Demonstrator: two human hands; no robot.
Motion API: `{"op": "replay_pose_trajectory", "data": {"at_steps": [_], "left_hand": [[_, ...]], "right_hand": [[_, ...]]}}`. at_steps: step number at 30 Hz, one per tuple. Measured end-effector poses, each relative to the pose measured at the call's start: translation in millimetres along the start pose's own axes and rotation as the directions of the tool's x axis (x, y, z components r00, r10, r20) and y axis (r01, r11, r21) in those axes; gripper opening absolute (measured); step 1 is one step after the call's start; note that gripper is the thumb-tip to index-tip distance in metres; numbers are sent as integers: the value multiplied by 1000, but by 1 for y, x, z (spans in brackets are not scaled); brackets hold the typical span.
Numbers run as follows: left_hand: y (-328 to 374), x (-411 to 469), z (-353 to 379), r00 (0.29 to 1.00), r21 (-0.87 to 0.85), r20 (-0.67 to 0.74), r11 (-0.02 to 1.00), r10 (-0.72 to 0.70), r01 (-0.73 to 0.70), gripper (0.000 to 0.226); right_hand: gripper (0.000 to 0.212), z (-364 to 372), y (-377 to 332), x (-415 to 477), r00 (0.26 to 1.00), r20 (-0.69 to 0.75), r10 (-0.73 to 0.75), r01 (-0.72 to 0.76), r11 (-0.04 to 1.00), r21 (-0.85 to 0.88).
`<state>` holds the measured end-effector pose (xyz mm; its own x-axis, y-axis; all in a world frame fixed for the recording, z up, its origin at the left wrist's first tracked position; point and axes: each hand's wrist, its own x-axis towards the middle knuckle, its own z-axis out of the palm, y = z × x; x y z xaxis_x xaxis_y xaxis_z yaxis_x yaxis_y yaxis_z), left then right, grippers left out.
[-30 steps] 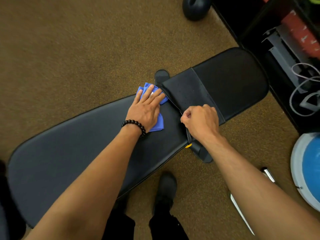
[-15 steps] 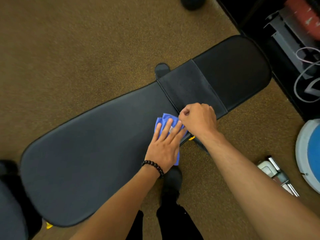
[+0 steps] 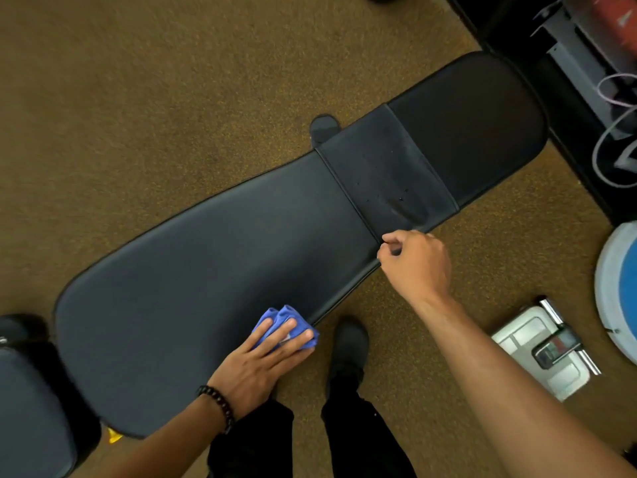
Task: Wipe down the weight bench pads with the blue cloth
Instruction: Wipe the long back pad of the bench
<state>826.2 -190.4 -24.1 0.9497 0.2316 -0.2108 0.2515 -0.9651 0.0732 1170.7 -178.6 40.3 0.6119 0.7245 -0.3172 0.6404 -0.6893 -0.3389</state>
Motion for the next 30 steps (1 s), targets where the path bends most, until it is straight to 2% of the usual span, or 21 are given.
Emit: {"op": "replay_pose_trajectory", "data": {"at_steps": [3, 9, 11, 13, 15, 17, 19, 20, 21, 23, 26, 28, 30], "left_hand": [[0, 28, -3, 1000, -33, -2, 999, 31, -31, 78], [10, 113, -12, 999, -119, -36, 993, -33, 28, 82], [12, 145, -16, 993, -175, -85, 982, -83, 67, 76], [9, 175, -23, 966, -278, -161, 949, -201, 151, 67], [2, 203, -33, 893, -481, -225, 842, -389, 245, 59], [-8, 228, -49, 795, -698, -199, 652, -573, 295, 54], [-18, 248, -62, 731, -801, -127, 504, -670, 323, 51], [-20, 257, -64, 725, -799, -104, 492, -681, 347, 50], [-19, 263, -65, 738, -762, -100, 528, -668, 374, 50], [-9, 271, -62, 807, -628, -118, 673, -578, 391, 50], [7, 267, -50, 929, -400, -98, 869, -356, 291, 54], [2, 261, -42, 972, -301, -88, 936, -219, 183, 57], [-18, 260, -41, 987, -283, -118, 957, -105, 68, 57]], "right_hand": [[23, -2, -3, 4, 998, -5, 68, -68, 996, 63], [23, -18, -2, 17, 989, -48, 141, -136, 986, 101], [24, -25, 7, 22, 982, -57, 180, -175, 981, 80], [25, -32, 17, 26, 973, -50, 224, -221, 973, 60], [25, -37, 27, 29, 967, -37, 250, -248, 967, 54], [26, -40, 34, 29, 967, -39, 250, -248, 967, 58], [27, -39, 36, 29, 977, -58, 204, -199, 977, 74], [27, -38, 36, 30, 984, -70, 165, -159, 983, 91], [28, -37, 35, 31, 989, -79, 128, -119, 987, 109], [30, -38, 31, 36, 991, -96, 89, -74, 986, 147], [33, -42, 28, 48, 987, -146, 71, -42, 980, 193], [33, -44, 28, 56, 986, -157, 51, -23, 985, 174], [32, -46, 31, 61, 988, -153, 30, -7, 989, 147]]}}
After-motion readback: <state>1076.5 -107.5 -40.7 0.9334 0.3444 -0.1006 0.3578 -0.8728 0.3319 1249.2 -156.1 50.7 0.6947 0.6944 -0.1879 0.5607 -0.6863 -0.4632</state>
